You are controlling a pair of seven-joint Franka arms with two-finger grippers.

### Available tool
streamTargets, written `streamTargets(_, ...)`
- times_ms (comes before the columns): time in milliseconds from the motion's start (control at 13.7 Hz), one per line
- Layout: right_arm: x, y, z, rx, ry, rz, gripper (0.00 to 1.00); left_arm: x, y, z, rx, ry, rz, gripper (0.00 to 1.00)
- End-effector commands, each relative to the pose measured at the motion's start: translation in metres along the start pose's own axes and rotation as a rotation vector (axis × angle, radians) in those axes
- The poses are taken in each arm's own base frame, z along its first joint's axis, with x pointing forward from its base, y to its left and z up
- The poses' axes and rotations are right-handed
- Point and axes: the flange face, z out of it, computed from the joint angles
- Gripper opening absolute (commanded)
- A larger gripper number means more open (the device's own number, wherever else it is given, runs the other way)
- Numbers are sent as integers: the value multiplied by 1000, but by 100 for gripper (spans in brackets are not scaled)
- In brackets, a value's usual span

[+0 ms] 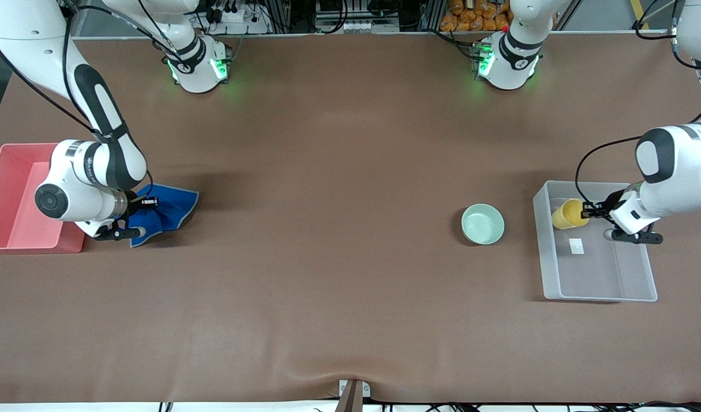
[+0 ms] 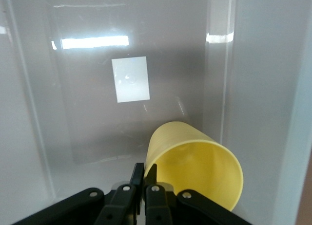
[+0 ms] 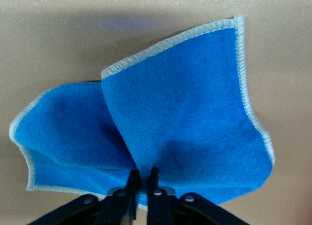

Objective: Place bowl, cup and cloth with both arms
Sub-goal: 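Release the cup into the clear bin while the right gripper grasps the cloth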

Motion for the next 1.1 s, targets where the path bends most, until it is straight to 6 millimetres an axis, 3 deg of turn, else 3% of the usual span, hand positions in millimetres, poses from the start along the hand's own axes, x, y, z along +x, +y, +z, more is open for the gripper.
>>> streamTargets(0,-5,2,-3,-7,8,-7,0,-2,-2,4,12,16,19,84)
streamTargets(73,-6,2,-5,-6,8,-7,0,-1,-2,1,15,21,17,100)
streamTargets(219,-6,2,-14,-8,19,-8,0,0,-2,-20,41,48,20,100)
streamTargets(292,-7,2,-22,-10,31,-8,0,1,-1,-41,65,75,24,100)
streamTargets(438,-10,1,-41,-10,37,-8,0,-2,10,-96,119,124,28,100)
streamTargets(584,-16,-1,-56,-8,35,-11,0,-3,44,-154,173,167,63,100)
streamTargets(877,-41,-5,-105,-3,39,-12,0,-8,111,-268,198,209,92,100)
streamTargets(1023,-54,-6,-132,-3,59,-10,0,-15,127,-332,172,179,76,100)
